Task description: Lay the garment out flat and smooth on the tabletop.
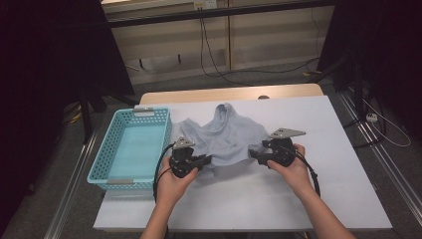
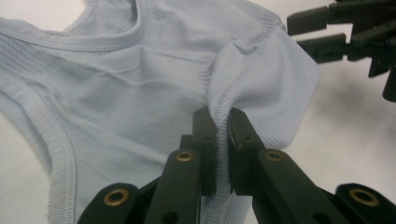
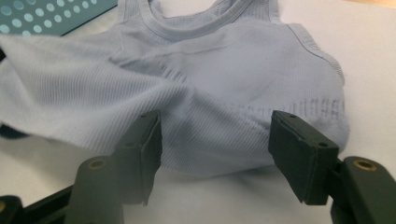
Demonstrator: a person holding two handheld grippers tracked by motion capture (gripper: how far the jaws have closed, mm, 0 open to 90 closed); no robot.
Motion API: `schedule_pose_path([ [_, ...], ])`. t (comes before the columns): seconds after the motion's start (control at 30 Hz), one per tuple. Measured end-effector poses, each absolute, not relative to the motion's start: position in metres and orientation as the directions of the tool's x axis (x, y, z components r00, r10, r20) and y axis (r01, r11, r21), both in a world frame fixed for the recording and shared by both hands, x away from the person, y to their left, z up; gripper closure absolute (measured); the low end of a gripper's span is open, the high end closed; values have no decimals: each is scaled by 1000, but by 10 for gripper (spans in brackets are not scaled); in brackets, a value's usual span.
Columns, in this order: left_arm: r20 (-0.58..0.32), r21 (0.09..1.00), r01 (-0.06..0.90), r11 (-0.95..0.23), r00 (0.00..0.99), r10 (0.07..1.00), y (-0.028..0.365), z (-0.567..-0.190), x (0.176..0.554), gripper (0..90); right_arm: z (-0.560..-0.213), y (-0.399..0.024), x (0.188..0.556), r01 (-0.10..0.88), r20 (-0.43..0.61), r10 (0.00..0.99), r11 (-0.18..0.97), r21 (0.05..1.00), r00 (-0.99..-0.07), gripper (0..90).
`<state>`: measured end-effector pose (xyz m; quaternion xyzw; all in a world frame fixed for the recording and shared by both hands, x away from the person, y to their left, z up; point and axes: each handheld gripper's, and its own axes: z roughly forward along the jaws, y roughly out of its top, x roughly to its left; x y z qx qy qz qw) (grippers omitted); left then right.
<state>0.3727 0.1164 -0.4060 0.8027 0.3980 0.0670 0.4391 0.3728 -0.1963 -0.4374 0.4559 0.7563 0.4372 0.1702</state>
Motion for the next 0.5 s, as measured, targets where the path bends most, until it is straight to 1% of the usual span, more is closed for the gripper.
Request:
schedule_pose_path([
  [0.07,-243,762,579,-290,671,701,118,-405,374,837,-437,-197,371,546,143,839,203,813,-525,326],
  [0.17,-250,763,583,-280,665,704,118,-405,374,837,-436,-199,368,546,147,835,203,813,-530,321],
  [0.3,-256,763,587,-270,658,708,118,-404,375,836,-438,-197,365,539,140,827,217,814,-544,292],
  [0.5,-252,763,585,-275,661,707,119,-405,375,835,-440,-195,363,539,128,821,240,807,-557,286],
])
